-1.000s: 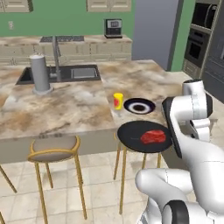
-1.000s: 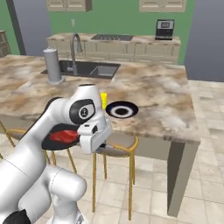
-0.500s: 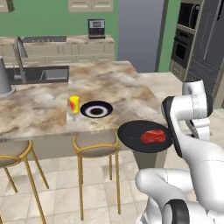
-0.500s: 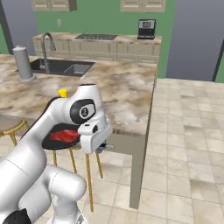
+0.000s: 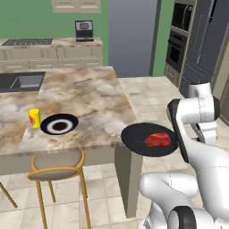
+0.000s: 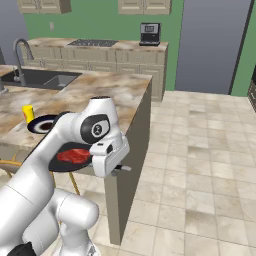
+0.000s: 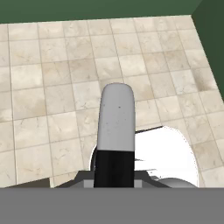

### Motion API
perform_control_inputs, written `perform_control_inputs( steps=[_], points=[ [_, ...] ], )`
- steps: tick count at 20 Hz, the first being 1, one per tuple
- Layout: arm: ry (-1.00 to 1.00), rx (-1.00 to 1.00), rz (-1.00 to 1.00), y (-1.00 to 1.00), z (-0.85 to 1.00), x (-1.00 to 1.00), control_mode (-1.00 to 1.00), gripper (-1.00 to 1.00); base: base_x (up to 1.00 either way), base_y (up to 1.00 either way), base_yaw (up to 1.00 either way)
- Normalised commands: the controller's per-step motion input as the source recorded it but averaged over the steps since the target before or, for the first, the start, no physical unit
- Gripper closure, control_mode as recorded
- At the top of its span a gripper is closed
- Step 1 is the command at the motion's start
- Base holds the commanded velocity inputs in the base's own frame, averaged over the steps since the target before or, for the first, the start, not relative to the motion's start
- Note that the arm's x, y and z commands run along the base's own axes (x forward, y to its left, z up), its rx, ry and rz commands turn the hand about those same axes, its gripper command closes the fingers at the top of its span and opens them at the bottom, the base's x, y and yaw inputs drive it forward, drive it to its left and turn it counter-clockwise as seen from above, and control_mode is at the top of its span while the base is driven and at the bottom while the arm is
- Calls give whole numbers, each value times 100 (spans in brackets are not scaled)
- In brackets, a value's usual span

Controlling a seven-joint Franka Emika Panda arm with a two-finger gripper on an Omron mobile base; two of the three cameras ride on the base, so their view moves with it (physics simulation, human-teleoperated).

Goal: Pick up the pan with the steak in it and place it on the dining table. Then place the steak on the plate.

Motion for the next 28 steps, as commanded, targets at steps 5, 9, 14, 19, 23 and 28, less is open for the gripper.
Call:
perform_control_inputs(
  steps=[5,9,14,19,23,28],
  points=[
    [0,0,0,0,0,0,100,100,92,-10,1],
    [0,0,0,0,0,0,100,100,12,0,0],
    [0,0,0,0,0,0,100,100,33,13,-1],
    [0,0,0,0,0,0,100,100,17,22,-2],
    [-1,0,0,11,-2,16,-100,100,0,0,0],
    [-1,-3,-6,52,-14,59,-100,100,0,0,0]
  ],
)
